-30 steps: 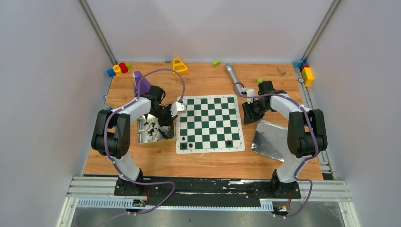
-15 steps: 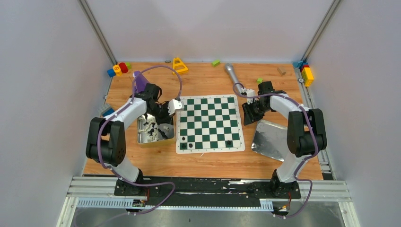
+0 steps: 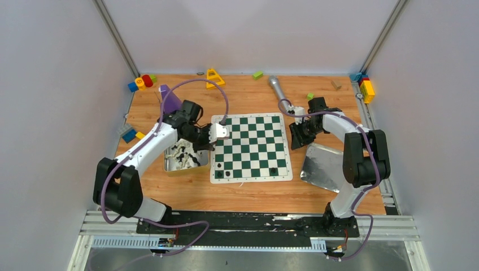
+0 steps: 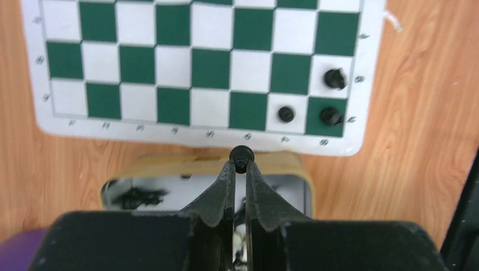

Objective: Set up the chess pieces on the board
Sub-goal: Pick up the chess piece from the storage box, then place the chess piece on the chessboard.

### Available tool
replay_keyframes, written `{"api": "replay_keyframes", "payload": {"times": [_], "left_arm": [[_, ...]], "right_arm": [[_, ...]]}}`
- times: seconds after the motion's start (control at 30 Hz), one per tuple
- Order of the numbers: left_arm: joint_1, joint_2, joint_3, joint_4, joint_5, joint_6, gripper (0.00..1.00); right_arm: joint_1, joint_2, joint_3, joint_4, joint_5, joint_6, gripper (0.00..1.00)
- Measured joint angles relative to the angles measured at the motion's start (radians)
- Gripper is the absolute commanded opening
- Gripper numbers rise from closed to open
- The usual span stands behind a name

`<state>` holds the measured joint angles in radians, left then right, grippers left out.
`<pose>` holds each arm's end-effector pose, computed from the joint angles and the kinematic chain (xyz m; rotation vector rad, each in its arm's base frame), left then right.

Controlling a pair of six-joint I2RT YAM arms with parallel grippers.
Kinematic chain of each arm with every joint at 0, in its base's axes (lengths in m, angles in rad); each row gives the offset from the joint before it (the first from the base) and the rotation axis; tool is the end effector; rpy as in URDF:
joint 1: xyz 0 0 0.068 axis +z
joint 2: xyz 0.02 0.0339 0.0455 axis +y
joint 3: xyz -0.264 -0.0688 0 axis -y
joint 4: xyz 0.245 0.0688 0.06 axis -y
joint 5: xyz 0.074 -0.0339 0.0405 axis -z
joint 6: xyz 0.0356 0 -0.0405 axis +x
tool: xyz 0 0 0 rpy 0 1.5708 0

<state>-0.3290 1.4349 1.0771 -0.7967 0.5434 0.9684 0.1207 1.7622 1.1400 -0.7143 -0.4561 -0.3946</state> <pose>0.2562 -0.1069 0.2499 1.6524 1.9323 -0.5028 0.3246 0.0552 0.1756 -0.7845 2.6781 0.5966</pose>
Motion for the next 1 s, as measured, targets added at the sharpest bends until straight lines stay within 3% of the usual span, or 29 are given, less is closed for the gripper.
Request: {"api": "replay_keyframes", "payload": {"times": [0.3, 0.6, 1.0], "left_arm": [[-0.205, 0.081, -0.001, 0.052, -0.003, -0.065, 0.0], [-0.242, 0.216, -0.003, 0.132, -0.011, -0.112, 0.01], [-0.28, 0.252, -0.011, 0.168, -0.034, -0.142, 0.03]], "right_arm": [[0.0, 0.0, 0.0, -0.004, -0.002, 0.0, 0.32], [0.0, 0.0, 0.0, -0.005, -0.003, 0.0, 0.32], [0.0, 0.0, 0.0, -0.007, -0.003, 0.0, 0.32]]}}
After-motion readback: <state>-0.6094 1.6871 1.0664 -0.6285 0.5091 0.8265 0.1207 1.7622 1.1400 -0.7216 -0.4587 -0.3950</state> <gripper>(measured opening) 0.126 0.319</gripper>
